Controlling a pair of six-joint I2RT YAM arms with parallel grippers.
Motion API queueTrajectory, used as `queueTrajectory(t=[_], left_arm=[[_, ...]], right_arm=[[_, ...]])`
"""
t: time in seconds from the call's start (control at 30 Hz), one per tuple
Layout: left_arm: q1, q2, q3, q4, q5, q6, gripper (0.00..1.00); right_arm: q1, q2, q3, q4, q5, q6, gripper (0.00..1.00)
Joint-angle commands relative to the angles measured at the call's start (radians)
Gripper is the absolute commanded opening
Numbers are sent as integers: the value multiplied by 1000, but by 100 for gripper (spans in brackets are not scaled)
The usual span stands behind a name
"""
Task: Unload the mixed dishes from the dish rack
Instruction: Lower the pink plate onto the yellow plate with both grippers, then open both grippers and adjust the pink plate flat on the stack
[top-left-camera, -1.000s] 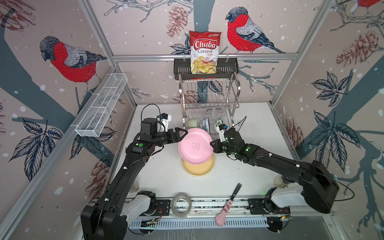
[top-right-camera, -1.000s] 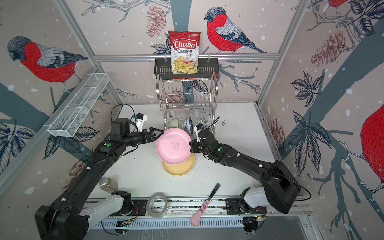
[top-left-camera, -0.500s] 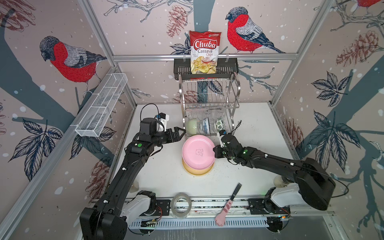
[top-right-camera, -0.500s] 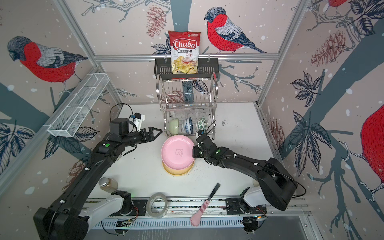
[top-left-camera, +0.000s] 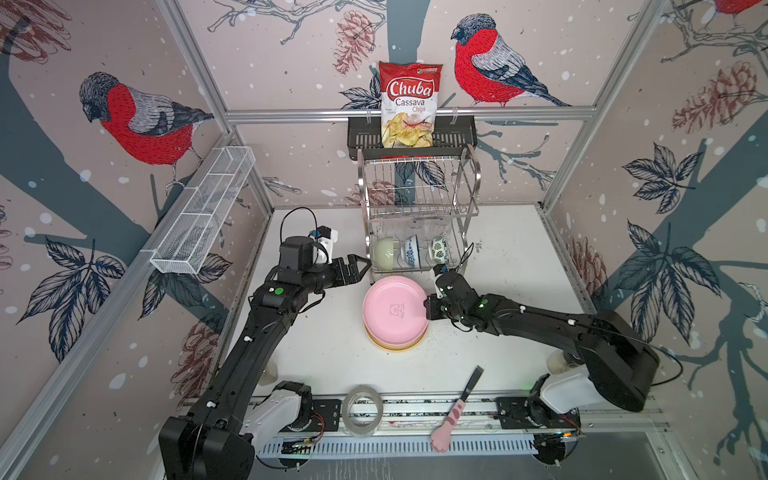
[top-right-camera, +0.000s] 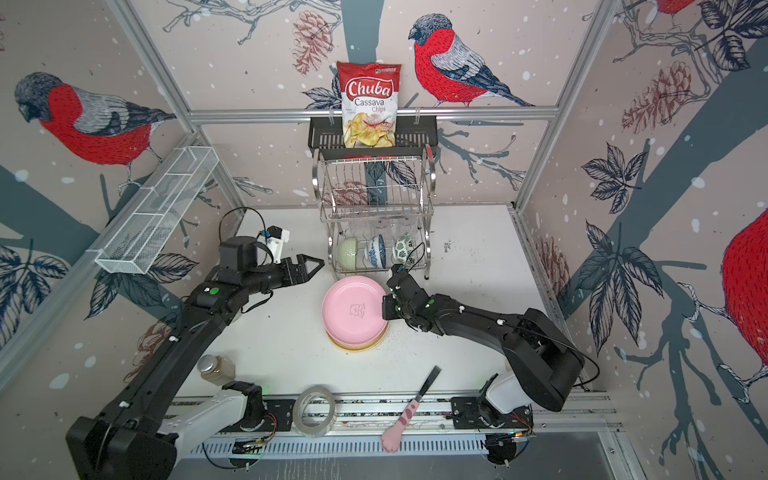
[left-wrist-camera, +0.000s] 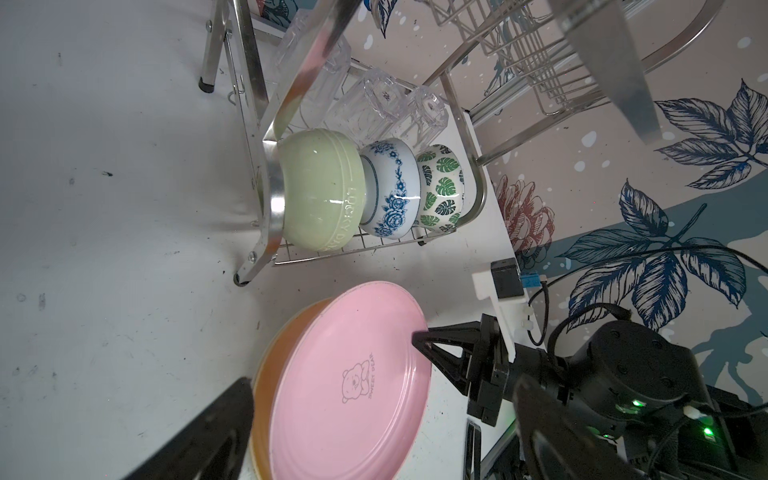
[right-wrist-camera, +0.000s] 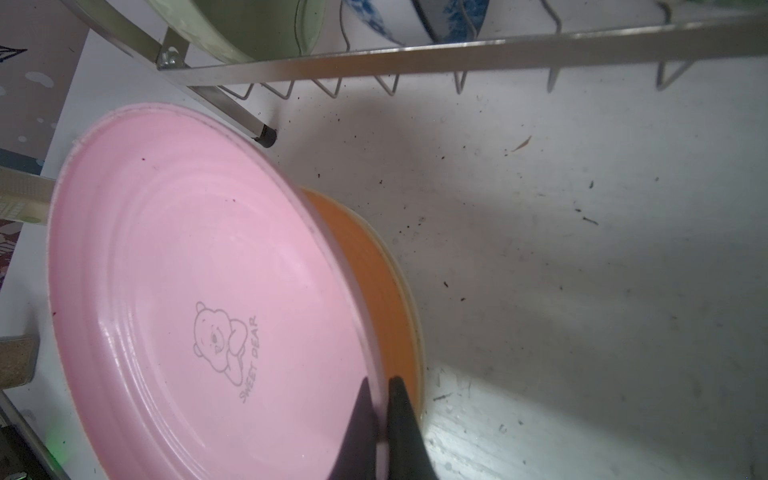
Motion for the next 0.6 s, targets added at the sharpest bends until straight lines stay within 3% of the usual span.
queueTrajectory(t=[0.0,0.57], left_arm=[[4,0,-14,-4,-10,17,96],[12,12,-120,33,-78,-12,97]], right_arm=[[6,9,4,9,-5,17,0],[28,58,11,-24,-16,53,1]])
